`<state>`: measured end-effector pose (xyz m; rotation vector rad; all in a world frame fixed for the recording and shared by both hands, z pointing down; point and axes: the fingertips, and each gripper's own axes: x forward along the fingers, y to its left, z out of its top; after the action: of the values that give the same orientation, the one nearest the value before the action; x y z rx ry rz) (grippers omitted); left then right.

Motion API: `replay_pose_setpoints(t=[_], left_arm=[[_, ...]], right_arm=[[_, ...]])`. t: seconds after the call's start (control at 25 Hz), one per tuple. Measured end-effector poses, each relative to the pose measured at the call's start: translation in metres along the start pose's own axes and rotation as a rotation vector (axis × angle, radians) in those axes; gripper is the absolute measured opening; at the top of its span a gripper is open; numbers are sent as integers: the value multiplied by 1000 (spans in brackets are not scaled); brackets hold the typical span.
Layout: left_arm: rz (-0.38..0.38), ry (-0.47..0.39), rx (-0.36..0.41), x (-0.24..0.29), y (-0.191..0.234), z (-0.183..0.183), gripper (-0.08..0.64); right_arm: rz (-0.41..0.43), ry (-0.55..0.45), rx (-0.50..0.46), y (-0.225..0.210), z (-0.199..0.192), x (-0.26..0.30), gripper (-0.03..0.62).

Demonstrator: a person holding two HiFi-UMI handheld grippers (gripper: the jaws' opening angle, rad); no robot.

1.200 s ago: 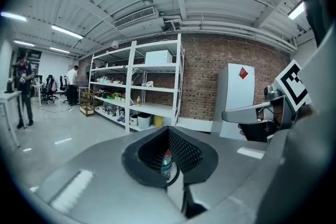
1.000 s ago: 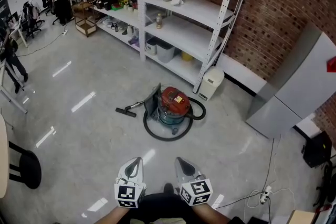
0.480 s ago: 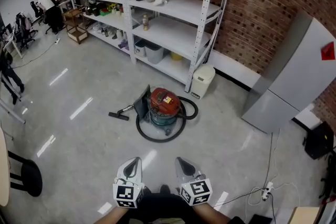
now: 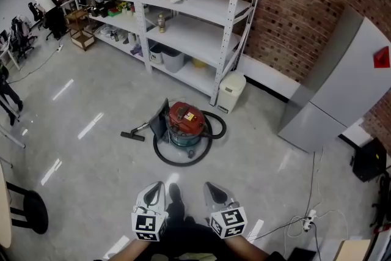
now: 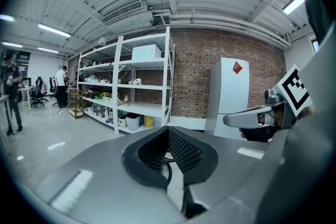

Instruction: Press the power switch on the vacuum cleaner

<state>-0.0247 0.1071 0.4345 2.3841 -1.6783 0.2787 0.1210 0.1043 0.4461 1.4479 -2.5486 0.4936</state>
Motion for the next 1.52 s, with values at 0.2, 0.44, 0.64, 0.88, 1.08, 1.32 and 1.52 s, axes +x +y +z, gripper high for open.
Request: replay_pose_setpoints(t=[0.2, 0.44, 0.64, 0.88, 1.08, 1.32, 1.52], left_arm=[[-34, 2, -5, 40, 9, -1, 15], [-59, 23, -41, 100, 35, 5, 15], [-67, 18, -71, 150, 64, 18, 15], [-47, 16, -93, 200, 104, 32, 15], [-39, 8, -132, 228, 132, 35, 15], [-37, 2, -140, 245, 155, 42, 15], [4, -4, -129, 272, 173, 40, 15]], right_arm=[[-24, 24, -4, -18, 5, 26, -8], [-34, 83, -12, -42, 16, 78, -8], [-48, 125, -32, -60, 35, 127, -8], [-59, 169, -55, -73, 65, 183, -8], [-70, 194, -110, -80, 80, 219, -8], [-61, 202, -137, -82, 100, 259, -8], [-32, 212, -151, -94, 106, 298, -8]])
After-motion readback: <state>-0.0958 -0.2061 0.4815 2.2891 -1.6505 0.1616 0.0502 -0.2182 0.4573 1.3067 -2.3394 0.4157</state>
